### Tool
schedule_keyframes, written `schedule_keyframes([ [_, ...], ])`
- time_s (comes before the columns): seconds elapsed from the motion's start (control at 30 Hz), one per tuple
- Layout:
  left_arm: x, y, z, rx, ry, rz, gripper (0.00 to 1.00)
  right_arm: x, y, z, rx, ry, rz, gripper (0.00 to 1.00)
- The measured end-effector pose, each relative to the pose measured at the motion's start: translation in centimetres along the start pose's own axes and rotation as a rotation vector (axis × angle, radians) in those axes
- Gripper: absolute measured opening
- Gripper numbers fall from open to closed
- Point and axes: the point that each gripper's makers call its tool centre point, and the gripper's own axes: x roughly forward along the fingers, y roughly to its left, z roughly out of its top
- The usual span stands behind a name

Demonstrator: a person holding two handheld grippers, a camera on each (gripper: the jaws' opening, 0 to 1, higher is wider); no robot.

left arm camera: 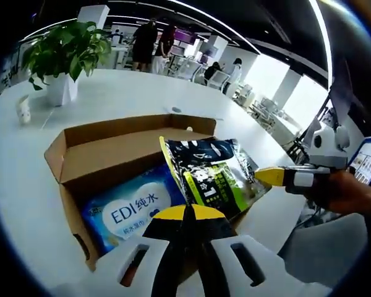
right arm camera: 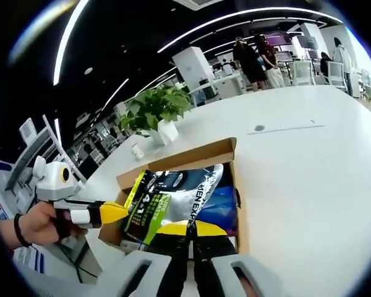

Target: Operate the shoe box by opening the lid, removing the specified soft item, and placing it in the target area until the item is outside and the box remains undamaged.

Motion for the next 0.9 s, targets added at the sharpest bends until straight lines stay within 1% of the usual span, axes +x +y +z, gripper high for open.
schedule_keyframes([
  [0.13,0.4,-0.7,0.2,0.010,0.003,-0.008,0.00,-0.7,-0.6,0.0,0.003,-0.007,-0.005,0.00],
  [0.43,1.5,-2.7,-0.2,0.032,0.023,-0.031,0.00,-2.4,-2.4,-0.3,0.022,-0.018,-0.026,0.00],
  [0.9,4.3,-6.2,0.2,0.067,0.042,-0.078,0.00,-5.1,-5.9,-0.4,0.040,-0.034,-0.069,0.00],
])
